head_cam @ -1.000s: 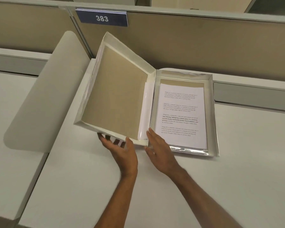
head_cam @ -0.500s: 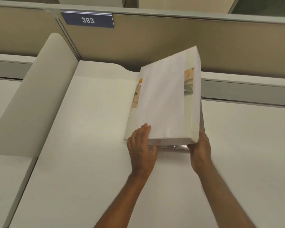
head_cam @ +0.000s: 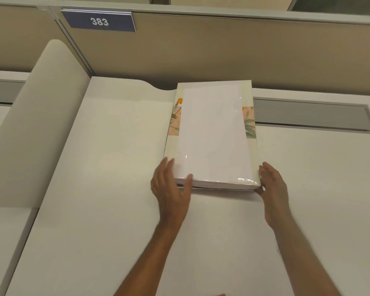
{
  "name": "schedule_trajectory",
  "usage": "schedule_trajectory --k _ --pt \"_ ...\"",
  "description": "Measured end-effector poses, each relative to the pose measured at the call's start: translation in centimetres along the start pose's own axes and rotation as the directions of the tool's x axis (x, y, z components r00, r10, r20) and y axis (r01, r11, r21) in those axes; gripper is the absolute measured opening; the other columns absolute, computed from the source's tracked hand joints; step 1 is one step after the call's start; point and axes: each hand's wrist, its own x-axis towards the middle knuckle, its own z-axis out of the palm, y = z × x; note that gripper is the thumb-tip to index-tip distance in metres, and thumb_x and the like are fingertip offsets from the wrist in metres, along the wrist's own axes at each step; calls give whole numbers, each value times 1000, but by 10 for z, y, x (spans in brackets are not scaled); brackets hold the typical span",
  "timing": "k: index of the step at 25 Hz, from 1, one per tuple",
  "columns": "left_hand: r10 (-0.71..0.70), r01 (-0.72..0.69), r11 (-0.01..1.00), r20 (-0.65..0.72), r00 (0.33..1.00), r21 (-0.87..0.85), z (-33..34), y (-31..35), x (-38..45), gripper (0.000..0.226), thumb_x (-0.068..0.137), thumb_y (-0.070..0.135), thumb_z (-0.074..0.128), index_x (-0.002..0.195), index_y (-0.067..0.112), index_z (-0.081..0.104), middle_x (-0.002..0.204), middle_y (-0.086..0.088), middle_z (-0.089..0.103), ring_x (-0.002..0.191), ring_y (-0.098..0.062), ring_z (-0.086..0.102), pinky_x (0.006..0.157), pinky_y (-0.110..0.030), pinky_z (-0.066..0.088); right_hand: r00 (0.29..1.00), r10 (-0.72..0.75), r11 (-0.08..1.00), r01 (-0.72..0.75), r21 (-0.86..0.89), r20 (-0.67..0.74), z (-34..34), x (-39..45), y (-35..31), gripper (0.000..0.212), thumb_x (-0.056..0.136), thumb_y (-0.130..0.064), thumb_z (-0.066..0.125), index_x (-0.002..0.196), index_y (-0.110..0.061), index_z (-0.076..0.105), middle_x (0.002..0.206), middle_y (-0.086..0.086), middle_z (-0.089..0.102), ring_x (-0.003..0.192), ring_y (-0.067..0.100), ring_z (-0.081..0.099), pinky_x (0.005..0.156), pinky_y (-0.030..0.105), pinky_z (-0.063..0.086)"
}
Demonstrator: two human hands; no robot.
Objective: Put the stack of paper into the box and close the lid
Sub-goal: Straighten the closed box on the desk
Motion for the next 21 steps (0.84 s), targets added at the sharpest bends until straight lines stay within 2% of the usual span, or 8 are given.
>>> schedule_trajectory --k 2,4,5,9,12,16,19,21 --pt "-342 352 910 83 936 -219 -9 -3 10 60 98 40 63 152 24 42 155 4 43 146 -19 36 118 -42 32 1000 5 997 -7 -73 -20 0 3 1 40 105 -28 58 145 -24 59 145 0 63 123 18 63 106 47 55" --pt "-483 553 737 268 833 -389 -14 -6 18 54 101 40 57 152 30 43 144 14 48 137 -13 45 108 -30 38 1000 1 994 -2 -113 -12 3 5 2 35 105 -29 56 140 -28 63 145 -6 64 133 17 60 115 48 48" --pt "-489 579 701 311 815 -415 -16 -6 19 51 102 40 55 152 31 45 141 17 50 130 -9 48 103 -25 37 1000 -12 992 11 -128 -12 4 5 3 35 106 -30 54 140 -30 64 145 -9 64 135 16 58 117 47 45" --pt "-443 564 702 353 824 -435 -16 -6 11 43 106 33 50 149 31 51 137 25 52 117 11 52 90 -5 34 995 -48 976 30 -215 -82 1 9 7 43 104 -37 48 144 -32 62 147 -14 61 138 11 53 121 41 40" --pt "-432 566 696 372 822 -442 -16 -8 7 41 104 32 54 145 32 56 133 27 57 106 31 51 83 -1 39 996 -11 966 -13 -258 -91 -3 10 10 45 102 -35 46 144 -30 62 146 -14 61 136 12 53 118 39 41" --pt "-428 564 681 372 824 -466 -16 -13 9 40 103 30 57 142 28 60 125 31 63 112 23 54 89 -6 40 997 20 968 -38 -248 -72 -7 13 14 39 98 -36 46 127 -27 70 119 -13 61 110 14 52 101 35 43" --pt "-423 556 684 365 829 -472 -17 -17 8 39 103 31 56 141 26 62 130 25 65 121 12 56 96 -12 41 996 7 974 -28 -226 -91 -9 13 16 35 99 -32 47 120 -28 74 101 -9 63 92 16 53 88 35 49" --pt "-423 553 698 360 831 -455 -14 -20 8 38 102 30 56 140 25 63 123 29 65 115 17 56 95 -11 43 995 1 971 -24 -239 -97 -9 13 17 32 97 -31 47 110 -25 76 89 -7 59 82 18 48 80 35 48"
